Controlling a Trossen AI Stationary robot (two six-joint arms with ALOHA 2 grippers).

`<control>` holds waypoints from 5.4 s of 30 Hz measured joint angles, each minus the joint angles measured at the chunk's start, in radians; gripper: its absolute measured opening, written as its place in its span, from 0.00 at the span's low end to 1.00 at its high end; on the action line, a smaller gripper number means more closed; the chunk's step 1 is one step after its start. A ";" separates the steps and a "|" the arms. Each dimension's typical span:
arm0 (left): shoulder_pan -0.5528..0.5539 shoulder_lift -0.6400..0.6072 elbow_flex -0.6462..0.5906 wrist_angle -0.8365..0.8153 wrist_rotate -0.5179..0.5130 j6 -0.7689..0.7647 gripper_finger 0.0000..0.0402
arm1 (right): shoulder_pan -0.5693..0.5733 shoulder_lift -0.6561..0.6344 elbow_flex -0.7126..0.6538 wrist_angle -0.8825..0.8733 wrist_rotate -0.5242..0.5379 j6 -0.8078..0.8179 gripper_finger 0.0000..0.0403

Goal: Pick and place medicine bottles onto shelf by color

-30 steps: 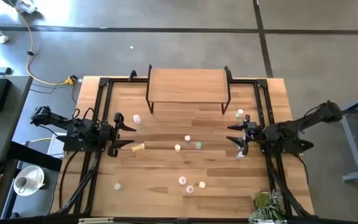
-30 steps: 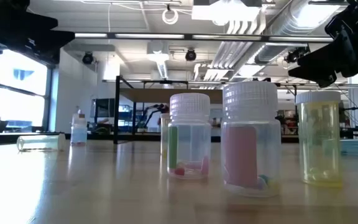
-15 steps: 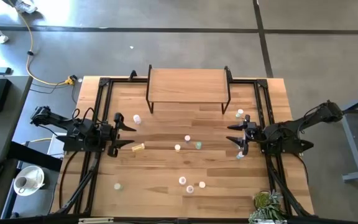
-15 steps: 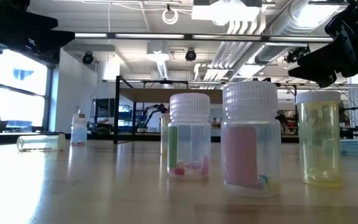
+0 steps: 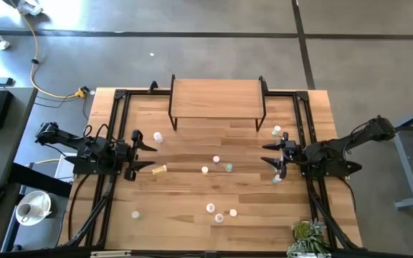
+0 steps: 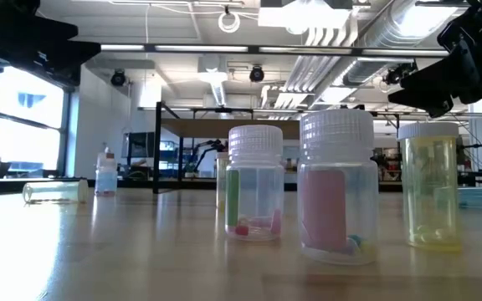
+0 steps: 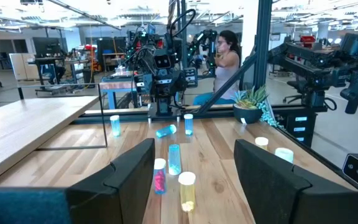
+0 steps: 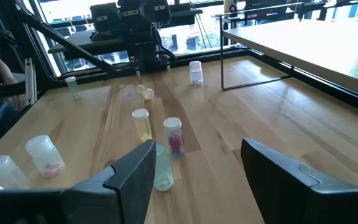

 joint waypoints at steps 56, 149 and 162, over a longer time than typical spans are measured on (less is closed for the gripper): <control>0.000 0.000 0.000 0.000 0.000 0.000 0.53 | 0.000 0.000 0.000 0.000 0.000 0.000 0.56; 0.000 0.000 0.000 0.000 0.000 0.000 0.53 | 0.000 0.000 0.000 0.000 0.000 0.000 0.56; 0.000 0.000 0.000 0.000 0.002 -0.065 0.53 | 0.000 0.000 0.000 0.000 0.000 0.000 0.56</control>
